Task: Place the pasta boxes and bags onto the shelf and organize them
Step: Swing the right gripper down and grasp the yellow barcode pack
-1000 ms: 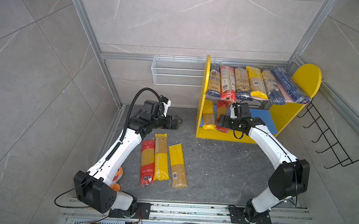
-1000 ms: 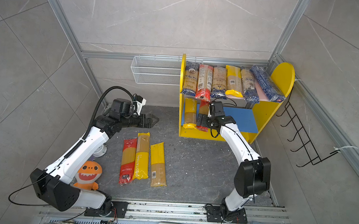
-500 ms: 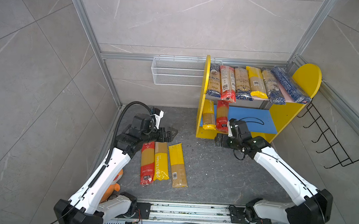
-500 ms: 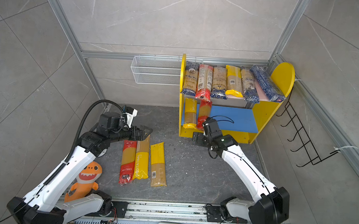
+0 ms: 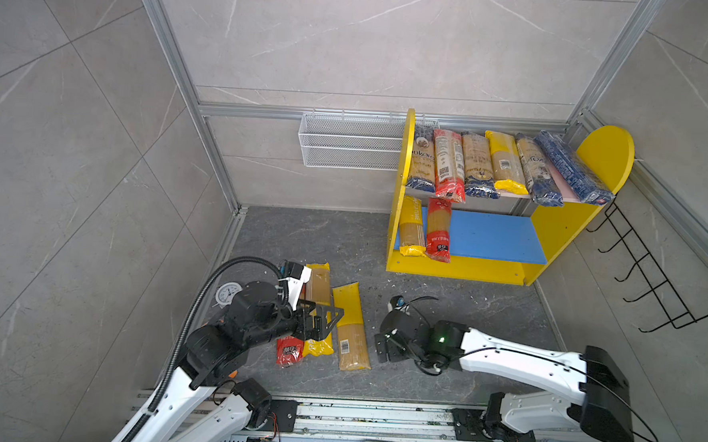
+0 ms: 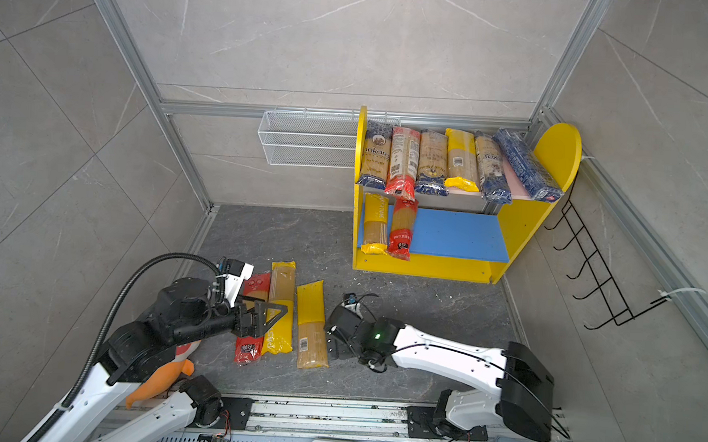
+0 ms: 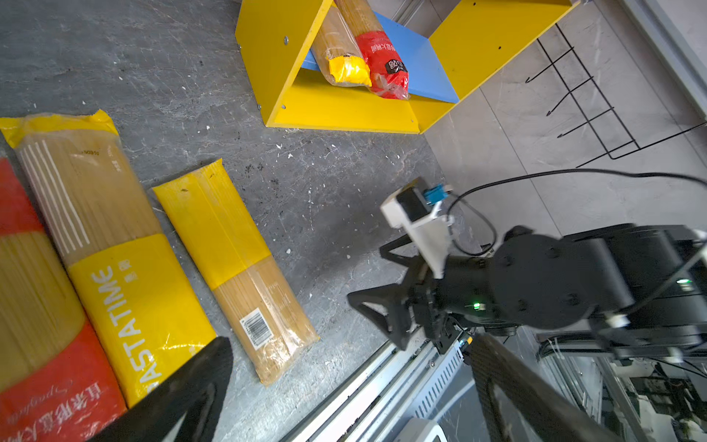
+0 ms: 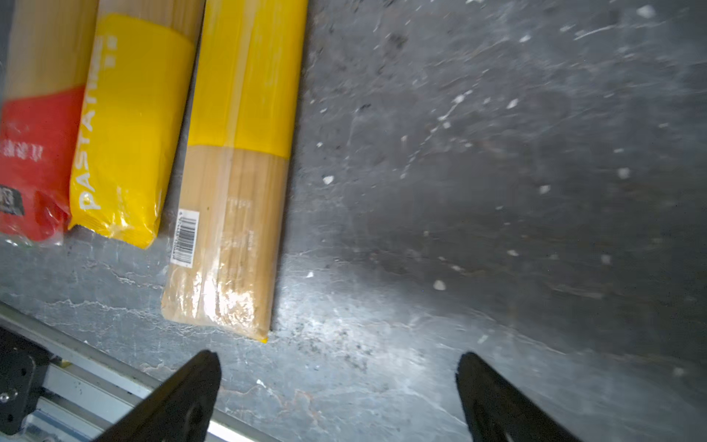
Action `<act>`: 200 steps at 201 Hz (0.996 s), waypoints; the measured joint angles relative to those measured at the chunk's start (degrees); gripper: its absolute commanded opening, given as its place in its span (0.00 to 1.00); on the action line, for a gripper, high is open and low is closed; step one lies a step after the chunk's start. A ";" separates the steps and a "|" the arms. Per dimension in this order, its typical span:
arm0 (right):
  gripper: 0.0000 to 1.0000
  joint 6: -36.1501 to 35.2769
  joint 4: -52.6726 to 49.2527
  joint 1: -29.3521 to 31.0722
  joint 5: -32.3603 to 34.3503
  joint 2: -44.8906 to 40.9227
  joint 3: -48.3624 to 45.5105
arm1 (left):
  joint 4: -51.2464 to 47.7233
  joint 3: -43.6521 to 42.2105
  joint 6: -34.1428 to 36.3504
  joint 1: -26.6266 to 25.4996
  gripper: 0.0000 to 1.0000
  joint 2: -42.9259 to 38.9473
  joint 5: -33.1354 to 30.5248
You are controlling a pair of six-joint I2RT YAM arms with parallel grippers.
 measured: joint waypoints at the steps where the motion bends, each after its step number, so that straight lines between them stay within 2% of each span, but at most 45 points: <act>1: 1.00 0.02 0.20 0.07 -0.02 0.22 0.00 | -0.15 0.00 -0.09 -0.02 1.00 -0.26 -0.04; 43: 1.00 1.03 7.43 0.35 -1.53 10.82 1.66 | -6.21 1.81 -0.37 -0.09 1.00 -4.52 -0.90; 86: 1.00 0.96 11.30 0.39 -4.33 16.59 6.01 | -10.82 2.10 -0.59 -0.09 1.00 -7.23 -1.75; 130: 1.00 0.50 11.30 0.85 -6.29 23.54 11.61 | -14.10 2.29 -0.59 -0.09 1.00 -8.70 -3.48; 171: 0.97 0.07 7.10 1.14 -5.88 28.52 16.37 | -14.84 2.40 -0.57 -0.09 1.00 -8.50 -4.31; 178: 0.93 0.07 6.51 1.14 -5.70 28.79 16.72 | -14.84 2.45 -0.55 -0.09 1.00 -8.31 -4.44; 183: 0.86 -0.04 6.21 1.14 -5.55 28.94 16.85 | -14.84 2.49 -0.55 -0.09 1.00 -8.13 -4.50; 193: 0.61 0.04 5.86 1.14 -5.44 29.03 16.90 | -14.75 2.51 -0.52 -0.09 1.00 -7.56 -4.66; 200: 0.49 0.22 5.57 1.11 -5.46 29.05 16.87 | -14.69 2.51 -0.52 -0.09 1.00 -7.04 -4.76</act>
